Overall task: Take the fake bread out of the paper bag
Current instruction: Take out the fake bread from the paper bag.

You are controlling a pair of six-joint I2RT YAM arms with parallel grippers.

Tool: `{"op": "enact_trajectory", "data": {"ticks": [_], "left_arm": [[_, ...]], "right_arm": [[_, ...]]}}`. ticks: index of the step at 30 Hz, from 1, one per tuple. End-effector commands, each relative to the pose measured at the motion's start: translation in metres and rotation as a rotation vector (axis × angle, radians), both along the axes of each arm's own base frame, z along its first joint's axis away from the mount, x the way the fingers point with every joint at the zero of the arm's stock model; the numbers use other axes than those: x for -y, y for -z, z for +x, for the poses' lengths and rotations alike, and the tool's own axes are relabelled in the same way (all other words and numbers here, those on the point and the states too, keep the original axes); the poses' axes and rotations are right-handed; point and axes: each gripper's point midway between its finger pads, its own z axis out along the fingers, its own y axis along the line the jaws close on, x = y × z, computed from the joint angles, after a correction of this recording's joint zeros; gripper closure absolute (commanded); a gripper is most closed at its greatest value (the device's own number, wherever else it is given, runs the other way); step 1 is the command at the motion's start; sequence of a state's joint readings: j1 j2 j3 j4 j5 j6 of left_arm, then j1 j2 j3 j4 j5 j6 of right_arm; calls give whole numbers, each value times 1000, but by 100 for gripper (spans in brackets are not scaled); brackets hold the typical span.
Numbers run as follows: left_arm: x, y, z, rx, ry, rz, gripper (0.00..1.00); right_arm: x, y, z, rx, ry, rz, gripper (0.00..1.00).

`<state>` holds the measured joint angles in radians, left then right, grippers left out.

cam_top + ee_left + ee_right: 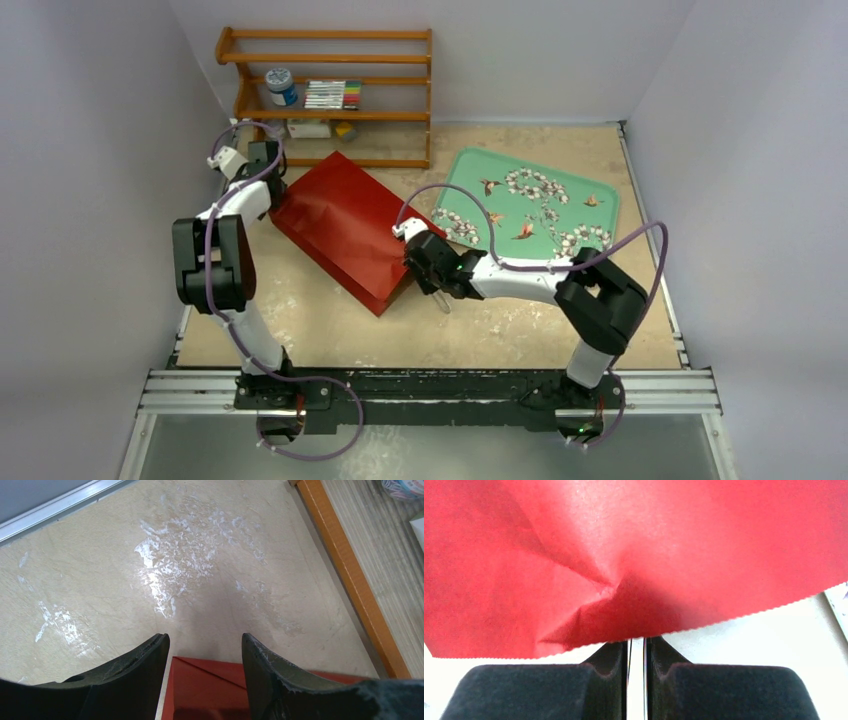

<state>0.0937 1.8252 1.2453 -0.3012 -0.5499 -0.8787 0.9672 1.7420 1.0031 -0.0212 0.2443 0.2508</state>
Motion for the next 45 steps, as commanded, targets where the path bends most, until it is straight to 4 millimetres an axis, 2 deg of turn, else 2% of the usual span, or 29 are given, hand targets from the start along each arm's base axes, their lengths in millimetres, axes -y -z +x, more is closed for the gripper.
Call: {"op": "enact_trajectory", "data": {"ticks": [1, 6, 11, 14, 22, 28, 31, 34, 35, 40, 45], "left_arm": [[6, 2, 7, 15, 12, -3, 45], [10, 4, 12, 7, 15, -5, 45], [12, 5, 18, 6, 16, -5, 45], [14, 6, 20, 3, 18, -6, 45], [18, 9, 24, -2, 16, -11, 45], [24, 8, 29, 7, 24, -18, 45], [28, 6, 29, 11, 25, -19, 45], [26, -5, 28, 44, 10, -18, 45], [25, -11, 27, 55, 3, -12, 45], [21, -61, 28, 174, -14, 10, 44], [34, -109, 32, 312, 11, 3, 44]], "right_arm": [[10, -24, -1, 17, 39, 25, 97], [14, -31, -17, -12, 18, 14, 97], [18, -30, -39, -60, 15, 5, 97], [26, -22, -61, -100, 23, -6, 97], [33, -18, -108, -168, 34, -5, 97], [38, -29, -122, -187, 63, 25, 98], [38, -34, -121, -191, 82, 16, 98], [40, -35, -103, -146, 88, -55, 99], [33, -43, -93, -129, 87, -49, 99], [17, -71, -46, -59, 80, -26, 99], [7, -87, 14, 23, 54, -44, 99]]}}
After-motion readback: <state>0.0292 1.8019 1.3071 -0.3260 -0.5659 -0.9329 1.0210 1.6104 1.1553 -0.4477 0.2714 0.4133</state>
